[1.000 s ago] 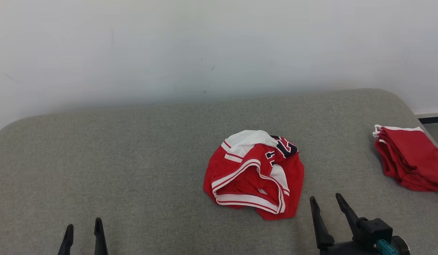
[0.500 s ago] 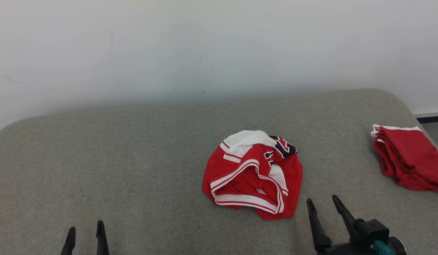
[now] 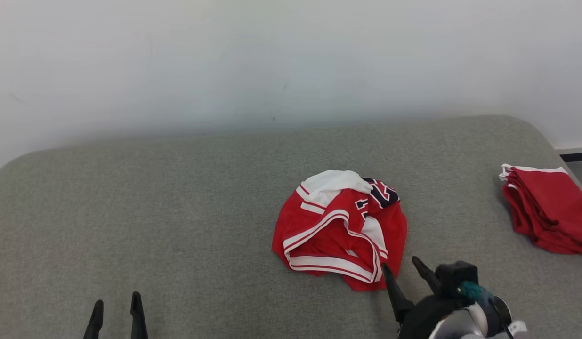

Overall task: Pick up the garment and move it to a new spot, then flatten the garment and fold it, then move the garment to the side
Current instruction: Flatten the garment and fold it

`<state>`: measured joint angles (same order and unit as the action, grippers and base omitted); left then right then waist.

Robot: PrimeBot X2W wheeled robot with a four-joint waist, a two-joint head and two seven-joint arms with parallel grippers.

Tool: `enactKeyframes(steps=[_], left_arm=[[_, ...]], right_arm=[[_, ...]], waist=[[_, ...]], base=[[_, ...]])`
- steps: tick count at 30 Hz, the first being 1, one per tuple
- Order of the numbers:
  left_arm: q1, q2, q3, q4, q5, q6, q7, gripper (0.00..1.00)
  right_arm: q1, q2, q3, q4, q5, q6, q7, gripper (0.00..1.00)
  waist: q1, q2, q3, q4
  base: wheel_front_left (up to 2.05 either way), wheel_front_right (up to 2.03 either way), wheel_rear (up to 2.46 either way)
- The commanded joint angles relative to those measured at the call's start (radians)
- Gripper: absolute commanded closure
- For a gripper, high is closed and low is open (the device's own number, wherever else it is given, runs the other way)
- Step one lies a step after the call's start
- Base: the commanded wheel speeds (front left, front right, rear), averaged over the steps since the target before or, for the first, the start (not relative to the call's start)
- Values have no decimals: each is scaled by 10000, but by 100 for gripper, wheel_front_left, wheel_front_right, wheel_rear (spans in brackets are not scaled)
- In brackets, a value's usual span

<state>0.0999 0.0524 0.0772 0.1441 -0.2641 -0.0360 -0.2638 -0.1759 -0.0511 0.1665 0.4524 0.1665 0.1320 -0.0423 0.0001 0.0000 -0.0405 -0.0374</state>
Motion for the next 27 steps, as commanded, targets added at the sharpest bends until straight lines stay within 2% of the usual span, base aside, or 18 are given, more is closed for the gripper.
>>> enactKeyframes(steps=[1, 7, 14, 15, 16, 17, 18, 24, 27], left_arm=[[-105, -11, -19, 5, 68, -59, -6, 0], [-281, -16, -194, 124, 94, -148, -6, 0], [-350, -21, -334, 196, 112, -202, -7, 0], [-347, -19, -351, 206, 93, -204, -7, 0], [-334, -18, -357, 221, 66, -195, -7, 0], [-323, -18, -373, 225, 34, -184, -7, 0], [-303, -20, -388, 223, 15, -170, -7, 0], [-158, -20, -445, 237, -87, -81, -7, 0], [-111, -20, -437, 188, -94, -38, -7, 0]], right_arm=[[-322, 0, 40, 436, 150, -29, 431, 0], [-1309, 6, 222, 1784, 382, -29, 1343, 0], [-1777, 4, 357, 2806, 378, -29, 1698, 0], [-1812, 6, 344, 2924, 373, -29, 1649, 5], [-1842, 3, 303, 3040, 303, -29, 1630, 57], [-1882, 2, 286, 3112, 295, -29, 1554, 81], [-1914, 2, 279, 3186, 328, -29, 1512, 100], [-2124, 7, 521, 3216, 749, -29, 1143, 100], [-2266, 10, 1059, 2770, 1563, -29, 1000, 100]], waist=[[-1, 0, 95, 140], [-1, 0, 293, 562], [-1, 0, 404, 890], [-1, 0, 399, 924], [-1, 0, 394, 947], [-1, 0, 387, 964], [-1, 0, 373, 975], [-1, 0, 224, 953], [-1, 0, 134, 900]], base=[[0, 0, 0], [0, 0, 0], [0, 0, 0], [0, 0, 0], [0, 0, 0], [0, 0, 0], [0, 0, 0], [0, 0, 0], [0, 0, 0]])
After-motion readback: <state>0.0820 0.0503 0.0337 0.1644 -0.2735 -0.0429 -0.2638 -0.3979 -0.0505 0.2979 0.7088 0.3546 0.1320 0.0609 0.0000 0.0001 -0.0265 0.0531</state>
